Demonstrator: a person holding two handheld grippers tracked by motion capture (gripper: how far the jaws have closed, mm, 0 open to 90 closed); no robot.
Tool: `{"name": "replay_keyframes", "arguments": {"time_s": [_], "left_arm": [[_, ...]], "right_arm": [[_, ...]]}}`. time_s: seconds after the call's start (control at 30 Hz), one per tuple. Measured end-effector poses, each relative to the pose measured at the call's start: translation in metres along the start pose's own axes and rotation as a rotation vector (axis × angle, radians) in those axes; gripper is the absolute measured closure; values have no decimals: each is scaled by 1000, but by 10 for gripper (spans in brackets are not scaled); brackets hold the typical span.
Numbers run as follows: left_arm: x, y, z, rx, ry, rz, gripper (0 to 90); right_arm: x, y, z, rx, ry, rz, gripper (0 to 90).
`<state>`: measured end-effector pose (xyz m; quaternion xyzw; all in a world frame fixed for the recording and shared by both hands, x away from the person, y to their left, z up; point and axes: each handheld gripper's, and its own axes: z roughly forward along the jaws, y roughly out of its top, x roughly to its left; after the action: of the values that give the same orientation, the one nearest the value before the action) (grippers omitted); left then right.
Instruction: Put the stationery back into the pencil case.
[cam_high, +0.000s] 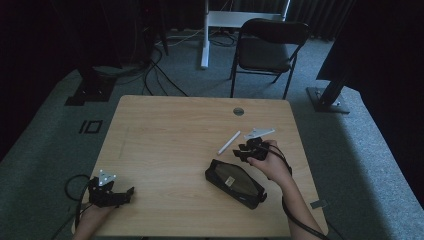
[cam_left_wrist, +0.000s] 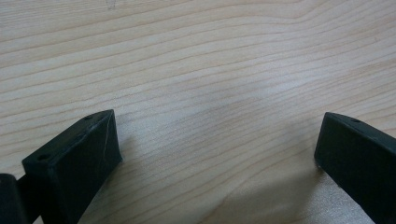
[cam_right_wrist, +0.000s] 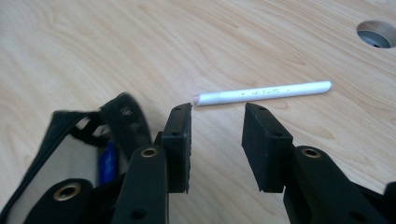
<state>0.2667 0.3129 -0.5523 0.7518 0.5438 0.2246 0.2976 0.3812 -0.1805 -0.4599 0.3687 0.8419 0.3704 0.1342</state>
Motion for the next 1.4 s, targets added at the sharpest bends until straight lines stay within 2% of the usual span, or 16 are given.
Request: {"name": "replay_keyframes", "arguments": {"time_s": [0.33, 0.6, 1.07, 1.3, 1.4], "left_arm": [[0, 0, 0, 0, 0, 0, 2], [0, 0, 0, 0, 0, 0, 2], [0, 0, 0, 0, 0, 0, 2], [0, 0, 0, 0, 0, 0, 2], [0, 0, 0, 0, 0, 0, 2]], "right_arm": [[-12, 3, 17, -8, -42, 65, 611], [-20, 7, 30, 12, -76, 97, 603], [-28, 13, 45, 34, -126, 185, 578], [-30, 18, 51, 65, -180, 241, 552], [-28, 19, 56, 100, -188, 264, 526]]}}
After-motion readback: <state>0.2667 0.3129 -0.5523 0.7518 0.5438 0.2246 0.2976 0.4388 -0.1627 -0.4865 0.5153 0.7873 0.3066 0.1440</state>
